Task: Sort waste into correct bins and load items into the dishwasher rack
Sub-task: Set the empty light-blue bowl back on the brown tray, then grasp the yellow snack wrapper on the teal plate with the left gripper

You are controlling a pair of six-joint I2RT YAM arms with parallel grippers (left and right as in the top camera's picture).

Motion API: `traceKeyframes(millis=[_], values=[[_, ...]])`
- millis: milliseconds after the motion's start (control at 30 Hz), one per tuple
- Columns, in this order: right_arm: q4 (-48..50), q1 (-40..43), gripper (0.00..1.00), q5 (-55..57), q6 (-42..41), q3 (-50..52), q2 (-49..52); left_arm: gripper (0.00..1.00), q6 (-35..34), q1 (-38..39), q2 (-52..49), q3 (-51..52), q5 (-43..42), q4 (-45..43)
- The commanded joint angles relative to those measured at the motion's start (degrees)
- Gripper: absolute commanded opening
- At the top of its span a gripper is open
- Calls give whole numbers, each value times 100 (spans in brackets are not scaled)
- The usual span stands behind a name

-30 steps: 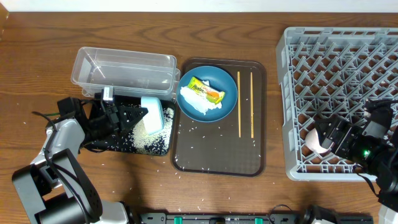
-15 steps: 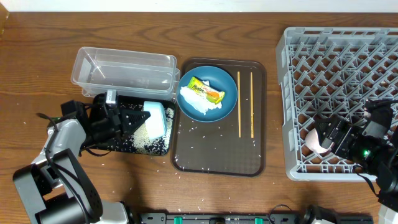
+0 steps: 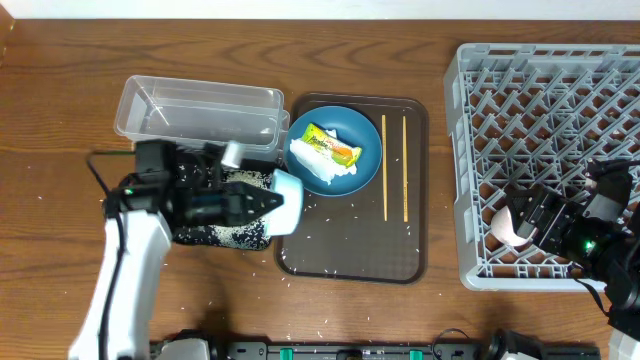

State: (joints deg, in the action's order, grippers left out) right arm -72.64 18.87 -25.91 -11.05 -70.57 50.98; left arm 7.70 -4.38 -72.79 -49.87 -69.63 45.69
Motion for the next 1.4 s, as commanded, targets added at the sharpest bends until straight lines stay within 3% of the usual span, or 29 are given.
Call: traceKeyframes(millis=[0,167,267,367,500,767,900,1000,1233,1367], values=[[2,-57,83,0,85,-46,-9,6,-920,861,621,-175,2026,-4],[17,-57,83,0,83,-46,-9,6,-1784,2962,785,-107,4876,-192],[2,-57,83,0,83,-46,-7,8,-2181,4002,487,-70,6030,-564],[4,-57,83,0,85,-46,-4,12,-2339,4745,48,-70,6728,-935],[-24,-57,83,-2,85,-46,2,17,-2396,5250,-549,-72,6929,-1399],[4,-57,84,2,87,-46,2,43,-2470,5302,-595,-643,6926,-1154],[2,-57,84,2,87,-46,4,63,-2122,5184,-343,-1259,7309,-1123],[15,-57,84,2,85,-46,2,67,-1635,4913,-396,-1379,7390,-1567],[4,-57,84,2,85,-46,39,75,-1193,3936,-1633,-1478,6876,-2288],[0,-57,84,2,85,-46,59,90,-1200,3611,-2433,-1565,6745,-2850]])
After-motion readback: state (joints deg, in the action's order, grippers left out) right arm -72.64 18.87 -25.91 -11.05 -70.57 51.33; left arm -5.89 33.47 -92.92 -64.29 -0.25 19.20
